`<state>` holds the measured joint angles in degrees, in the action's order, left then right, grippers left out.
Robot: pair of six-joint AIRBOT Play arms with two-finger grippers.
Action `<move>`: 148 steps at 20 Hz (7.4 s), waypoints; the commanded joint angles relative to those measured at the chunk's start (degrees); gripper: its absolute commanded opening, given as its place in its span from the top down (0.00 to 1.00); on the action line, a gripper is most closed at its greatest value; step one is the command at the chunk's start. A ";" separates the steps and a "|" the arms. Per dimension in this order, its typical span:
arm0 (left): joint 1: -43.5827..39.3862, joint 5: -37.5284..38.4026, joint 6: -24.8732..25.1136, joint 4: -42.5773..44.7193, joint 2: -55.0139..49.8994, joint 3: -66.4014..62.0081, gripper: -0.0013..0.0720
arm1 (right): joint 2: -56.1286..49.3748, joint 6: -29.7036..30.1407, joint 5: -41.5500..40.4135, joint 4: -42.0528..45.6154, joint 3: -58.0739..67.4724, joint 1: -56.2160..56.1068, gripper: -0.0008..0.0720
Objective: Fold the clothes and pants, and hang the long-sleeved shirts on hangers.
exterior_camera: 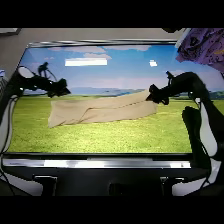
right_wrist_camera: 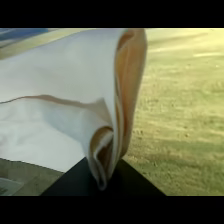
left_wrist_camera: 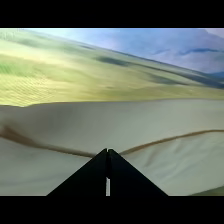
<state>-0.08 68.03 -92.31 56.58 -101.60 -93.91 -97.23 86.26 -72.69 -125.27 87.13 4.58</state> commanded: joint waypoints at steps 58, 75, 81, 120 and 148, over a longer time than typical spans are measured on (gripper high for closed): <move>10.95 11.89 -2.23 5.84 13.51 0.00 0.96 | -3.19 -48.92 41.05 6.78 0.04 -43.10 0.95; 11.13 11.91 -2.21 5.84 13.90 -0.02 0.96 | 16.22 -6.75 3.78 3.87 -3.19 -3.17 0.26; 11.17 12.00 -2.21 5.84 13.97 -0.02 0.96 | 12.17 7.80 11.06 -13.25 -24.76 1.42 0.28; 11.04 12.59 -2.23 5.81 13.90 -0.02 0.96 | 7.17 -9.81 11.13 -3.82 7.26 28.87 0.96; 10.93 14.12 -2.01 5.81 13.92 0.00 0.96 | 27.58 -33.29 -10.75 31.01 7.26 33.81 0.96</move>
<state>10.90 82.15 -94.32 62.39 -87.66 -93.91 -69.87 50.74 -77.65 -96.53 94.35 38.35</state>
